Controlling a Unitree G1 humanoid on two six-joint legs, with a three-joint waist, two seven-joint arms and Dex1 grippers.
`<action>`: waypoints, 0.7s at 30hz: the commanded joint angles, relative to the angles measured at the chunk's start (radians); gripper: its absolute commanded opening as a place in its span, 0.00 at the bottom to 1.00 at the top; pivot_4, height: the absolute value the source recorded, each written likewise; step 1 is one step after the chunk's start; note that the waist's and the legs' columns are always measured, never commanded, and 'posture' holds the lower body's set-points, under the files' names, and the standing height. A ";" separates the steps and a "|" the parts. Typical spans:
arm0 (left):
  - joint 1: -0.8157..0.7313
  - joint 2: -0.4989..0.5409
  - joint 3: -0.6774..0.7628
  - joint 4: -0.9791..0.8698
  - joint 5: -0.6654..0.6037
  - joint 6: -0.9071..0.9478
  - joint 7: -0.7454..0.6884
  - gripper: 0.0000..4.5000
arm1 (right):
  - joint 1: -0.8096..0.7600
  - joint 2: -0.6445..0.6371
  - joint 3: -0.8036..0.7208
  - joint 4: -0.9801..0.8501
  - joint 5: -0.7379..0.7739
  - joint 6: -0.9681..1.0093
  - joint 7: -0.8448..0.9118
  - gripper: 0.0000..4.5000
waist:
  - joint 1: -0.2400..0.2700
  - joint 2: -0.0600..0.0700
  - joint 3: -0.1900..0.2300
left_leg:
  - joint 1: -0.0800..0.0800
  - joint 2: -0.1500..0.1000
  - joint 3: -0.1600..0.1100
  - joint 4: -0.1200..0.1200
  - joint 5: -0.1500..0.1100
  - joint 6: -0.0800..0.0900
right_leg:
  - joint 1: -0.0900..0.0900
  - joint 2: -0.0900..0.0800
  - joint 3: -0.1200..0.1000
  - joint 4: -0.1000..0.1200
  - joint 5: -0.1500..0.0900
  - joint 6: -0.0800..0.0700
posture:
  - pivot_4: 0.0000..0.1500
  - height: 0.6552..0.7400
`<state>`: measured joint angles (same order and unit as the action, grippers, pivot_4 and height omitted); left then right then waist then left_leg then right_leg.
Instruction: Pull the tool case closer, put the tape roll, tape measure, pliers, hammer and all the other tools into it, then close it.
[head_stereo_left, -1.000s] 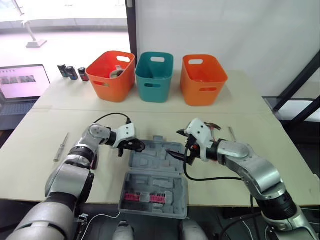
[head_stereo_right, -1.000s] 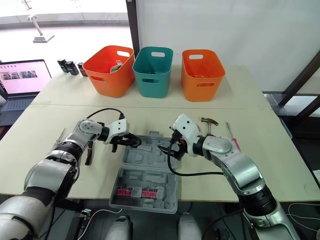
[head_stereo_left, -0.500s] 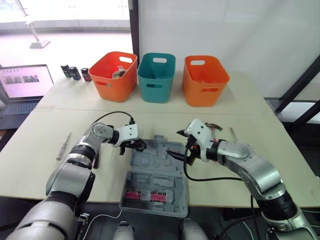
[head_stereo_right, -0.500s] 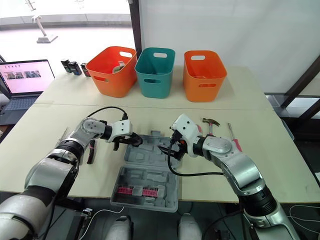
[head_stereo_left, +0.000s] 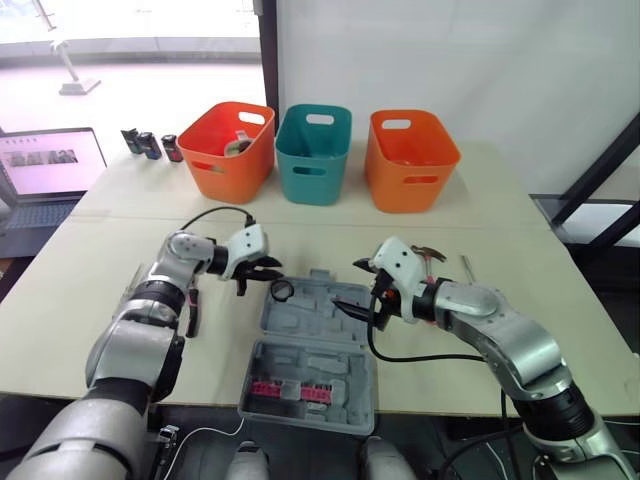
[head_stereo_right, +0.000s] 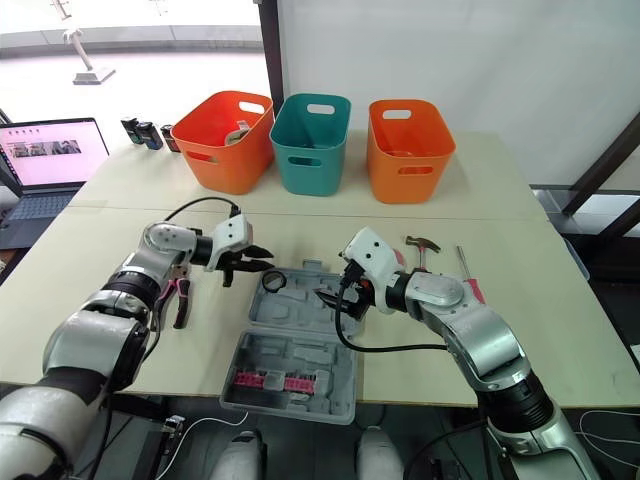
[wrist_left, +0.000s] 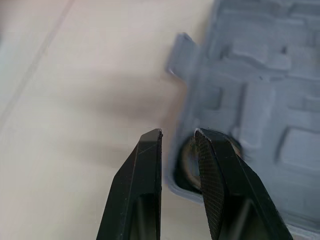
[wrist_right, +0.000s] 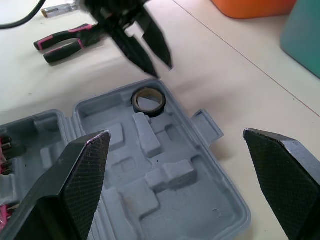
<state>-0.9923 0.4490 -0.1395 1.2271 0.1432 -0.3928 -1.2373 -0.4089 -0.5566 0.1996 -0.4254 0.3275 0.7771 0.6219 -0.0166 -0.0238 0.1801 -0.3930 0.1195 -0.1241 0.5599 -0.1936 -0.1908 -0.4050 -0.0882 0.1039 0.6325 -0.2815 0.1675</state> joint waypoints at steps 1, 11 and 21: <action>-0.005 0.030 0.048 -0.033 -0.048 0.042 0.004 0.25 | -0.003 -0.003 -0.036 -0.011 0.002 -0.022 0.004 1.00 | 0.001 0.000 0.000 | 0.000 0.000 0.000 0.000 0.000 0.000 | 0.000 0.000 0.000 0.000 0.000 0.000 | 1.00 1.00; 0.205 0.384 0.232 -0.263 -0.227 0.292 -0.140 0.42 | 0.434 -0.139 -0.521 -0.061 0.082 -0.113 0.064 1.00 | -0.005 0.002 0.001 | 0.000 0.000 0.000 -0.002 -0.001 0.001 | -0.001 0.000 0.000 0.000 -0.001 0.001 | 1.00 1.00; 0.671 0.724 0.544 -0.210 -0.350 0.300 0.034 1.00 | 0.784 -0.191 -0.989 0.294 0.081 -0.418 0.254 1.00 | -0.004 0.001 0.002 | 0.001 0.000 0.002 0.000 -0.002 0.001 | 0.001 0.000 0.001 0.000 -0.005 -0.007 | 1.00 1.00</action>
<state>-0.3436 1.1501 0.3496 0.9915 -0.1750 -0.0634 -1.2391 0.3692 -0.7256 -0.7320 -0.1776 0.4130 0.4208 0.8518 -0.0205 -0.0226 0.1820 -0.3914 0.1197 -0.1209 0.5598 -0.1952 -0.1893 -0.4041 -0.0888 0.1054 0.6319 -0.2868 0.1604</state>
